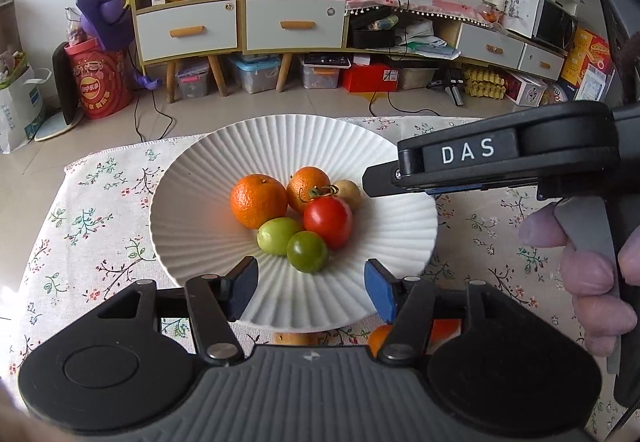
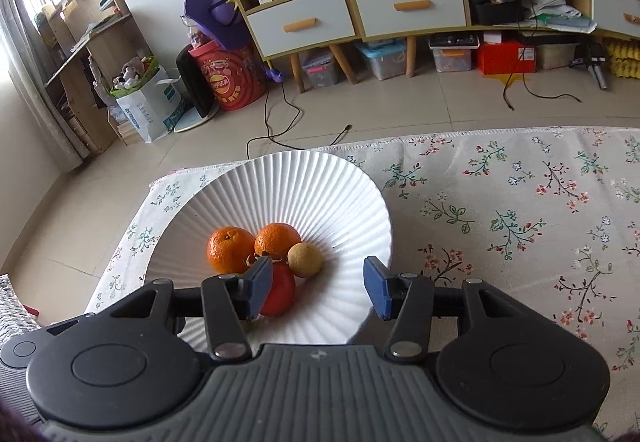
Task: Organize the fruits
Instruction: 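Withdraw both tools from the plate back over the loose fruit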
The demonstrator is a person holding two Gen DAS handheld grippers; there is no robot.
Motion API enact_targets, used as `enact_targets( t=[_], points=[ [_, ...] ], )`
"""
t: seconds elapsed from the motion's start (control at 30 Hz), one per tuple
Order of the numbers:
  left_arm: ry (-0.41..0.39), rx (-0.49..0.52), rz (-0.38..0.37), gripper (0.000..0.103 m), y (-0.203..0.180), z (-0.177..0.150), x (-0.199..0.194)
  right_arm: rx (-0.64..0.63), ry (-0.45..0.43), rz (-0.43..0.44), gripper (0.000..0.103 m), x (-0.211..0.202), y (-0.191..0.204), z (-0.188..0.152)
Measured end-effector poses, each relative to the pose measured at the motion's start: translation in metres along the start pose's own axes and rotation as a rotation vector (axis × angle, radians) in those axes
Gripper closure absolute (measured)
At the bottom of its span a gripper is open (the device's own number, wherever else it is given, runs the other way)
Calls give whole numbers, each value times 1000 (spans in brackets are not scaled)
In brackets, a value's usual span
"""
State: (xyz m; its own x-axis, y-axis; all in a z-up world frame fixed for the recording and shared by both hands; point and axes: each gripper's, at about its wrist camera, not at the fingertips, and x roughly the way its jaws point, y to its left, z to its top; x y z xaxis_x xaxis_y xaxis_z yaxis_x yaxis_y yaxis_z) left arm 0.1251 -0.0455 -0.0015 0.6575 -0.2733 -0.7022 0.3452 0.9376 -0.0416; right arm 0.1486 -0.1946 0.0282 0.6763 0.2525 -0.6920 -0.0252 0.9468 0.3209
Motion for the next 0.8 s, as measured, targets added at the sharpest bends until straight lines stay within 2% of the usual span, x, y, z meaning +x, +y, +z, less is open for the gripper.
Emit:
enact_targets(
  t=[0.17, 0.3, 0.4, 0.53, 0.7, 0.8],
  points=[
    [13, 13, -1, 36, 0, -3, -12, -23, 5, 12, 47, -11, 1, -4],
    [25, 43, 10, 25, 2, -8, -19, -62, 27, 12, 45, -15, 1, -10],
    [33, 62, 17, 23, 4, -14, -24, -92, 31, 15, 40, -21, 2, -13],
    [44, 52, 16, 17, 12, -20, -32, -125, 29, 15, 32, -28, 2, -19],
    [48, 28, 27, 12, 17, -31, -42, -161, 42, 19, 29, -34, 2, -31],
    [55, 34, 41, 9, 19, -36, -45, -201, 46, 30, 22, -38, 5, -39]
  ],
)
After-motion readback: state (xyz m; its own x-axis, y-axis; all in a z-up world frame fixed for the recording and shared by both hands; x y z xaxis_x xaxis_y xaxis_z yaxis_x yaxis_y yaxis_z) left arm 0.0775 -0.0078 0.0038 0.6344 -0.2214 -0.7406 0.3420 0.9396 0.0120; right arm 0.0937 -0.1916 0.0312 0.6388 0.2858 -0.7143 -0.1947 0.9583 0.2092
